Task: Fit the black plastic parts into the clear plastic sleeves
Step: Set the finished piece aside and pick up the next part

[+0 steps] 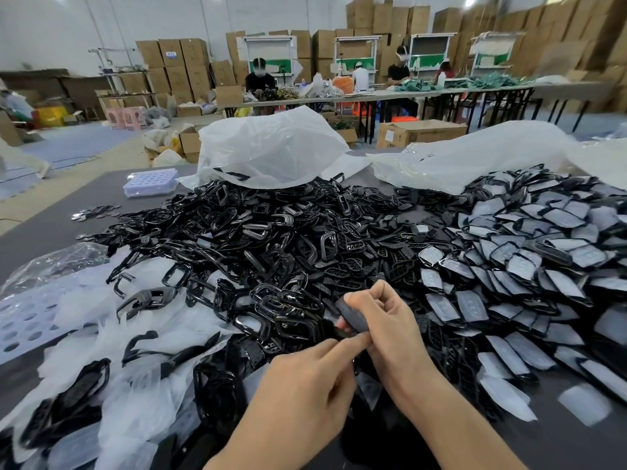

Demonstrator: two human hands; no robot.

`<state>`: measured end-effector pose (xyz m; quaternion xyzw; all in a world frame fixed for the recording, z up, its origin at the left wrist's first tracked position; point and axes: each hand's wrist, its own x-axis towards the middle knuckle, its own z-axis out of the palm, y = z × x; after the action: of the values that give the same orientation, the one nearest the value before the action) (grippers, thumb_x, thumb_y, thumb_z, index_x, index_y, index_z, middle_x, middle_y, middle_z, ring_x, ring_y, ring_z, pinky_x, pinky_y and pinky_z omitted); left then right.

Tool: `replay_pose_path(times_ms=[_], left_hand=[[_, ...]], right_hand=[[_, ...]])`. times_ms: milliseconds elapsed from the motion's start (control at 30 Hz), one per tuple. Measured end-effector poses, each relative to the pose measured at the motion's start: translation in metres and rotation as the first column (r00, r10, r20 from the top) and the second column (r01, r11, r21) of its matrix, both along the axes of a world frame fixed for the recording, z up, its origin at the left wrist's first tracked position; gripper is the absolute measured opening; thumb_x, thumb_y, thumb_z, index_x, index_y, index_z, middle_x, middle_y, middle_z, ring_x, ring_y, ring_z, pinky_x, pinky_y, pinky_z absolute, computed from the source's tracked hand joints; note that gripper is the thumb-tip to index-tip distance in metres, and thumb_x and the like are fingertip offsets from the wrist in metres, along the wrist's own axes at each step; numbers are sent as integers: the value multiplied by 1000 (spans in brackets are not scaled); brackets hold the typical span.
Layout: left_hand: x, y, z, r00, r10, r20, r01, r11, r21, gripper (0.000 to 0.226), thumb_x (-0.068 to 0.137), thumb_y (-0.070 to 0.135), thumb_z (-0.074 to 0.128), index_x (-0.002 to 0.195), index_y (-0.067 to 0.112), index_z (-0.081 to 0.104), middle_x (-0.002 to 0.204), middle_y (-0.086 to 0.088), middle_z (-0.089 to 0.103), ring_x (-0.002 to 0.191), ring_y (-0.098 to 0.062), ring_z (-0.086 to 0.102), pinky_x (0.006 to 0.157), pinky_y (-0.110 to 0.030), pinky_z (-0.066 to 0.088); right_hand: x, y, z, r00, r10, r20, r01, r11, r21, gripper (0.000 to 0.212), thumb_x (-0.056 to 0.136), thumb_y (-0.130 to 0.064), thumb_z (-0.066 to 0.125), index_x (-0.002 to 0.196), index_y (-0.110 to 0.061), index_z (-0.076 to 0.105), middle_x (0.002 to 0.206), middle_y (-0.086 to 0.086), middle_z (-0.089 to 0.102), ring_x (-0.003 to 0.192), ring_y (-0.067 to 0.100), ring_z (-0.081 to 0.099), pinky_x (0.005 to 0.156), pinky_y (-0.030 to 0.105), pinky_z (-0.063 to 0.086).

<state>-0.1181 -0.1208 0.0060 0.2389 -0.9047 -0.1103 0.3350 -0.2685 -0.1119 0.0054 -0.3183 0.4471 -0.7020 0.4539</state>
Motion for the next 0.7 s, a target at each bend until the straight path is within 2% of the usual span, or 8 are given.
replay_pose_path(times_ms=[67,133,267,333,433,567,633,700], left_hand=[[2,-1,-1,999,13,-51,-13,1000,10,36,92,23,49,124,35,63,84,15,65,61,-3,56,52,-19,46],[6,-4,-1,983,81,-164,-66,993,98,34,93,28,48,122,41,61,86,19,66,62,-1,57,58,-15,46],[8,-14,-6,897,254,-361,-113,923,368,22,98,45,43,113,50,57,73,5,63,58,-18,58,55,-32,48],[7,-17,-5,873,292,-390,-70,868,492,17,99,43,48,109,49,60,75,-1,64,63,-21,59,60,-35,49],[4,-18,-3,877,289,-384,-7,808,590,18,98,32,59,101,48,66,81,4,71,73,-17,67,66,-30,56],[5,-24,-2,845,350,-404,-22,778,628,23,98,23,59,93,43,67,77,5,72,70,-11,68,63,-25,55],[8,-28,-2,825,395,-404,-63,775,629,23,98,23,58,93,44,67,70,6,70,62,-11,63,58,-25,52],[10,-31,-3,821,414,-393,-87,771,631,23,98,26,56,95,46,67,70,8,70,62,-13,62,60,-27,51]], right_hand=[[1,-1,0,999,7,33,-7,1000,-6,47,90,-1,65,56,-30,50,62,-1,60,58,14,60,57,23,53],[2,-3,-1,999,4,45,-4,1000,4,48,90,-1,65,55,-30,49,62,-3,55,57,11,55,58,23,52],[4,-3,-2,999,33,33,-35,999,38,41,88,-5,69,58,-25,50,66,-4,61,59,10,64,66,28,56],[6,-1,0,994,101,34,-102,994,33,37,87,-8,72,61,-23,51,68,0,63,61,12,65,65,27,57],[13,2,1,980,197,5,-197,980,10,25,83,-14,74,67,-21,56,74,6,65,73,19,67,68,27,56],[13,5,2,942,158,-296,-158,987,25,19,97,-13,68,83,-25,72,80,-2,74,75,10,72,70,18,55],[11,7,3,876,169,-451,-164,985,50,14,100,-20,64,100,-30,73,87,-2,76,76,11,73,71,19,55],[8,8,2,826,232,-513,-210,972,103,14,102,-24,61,109,-32,71,88,0,77,71,13,72,68,22,55]])
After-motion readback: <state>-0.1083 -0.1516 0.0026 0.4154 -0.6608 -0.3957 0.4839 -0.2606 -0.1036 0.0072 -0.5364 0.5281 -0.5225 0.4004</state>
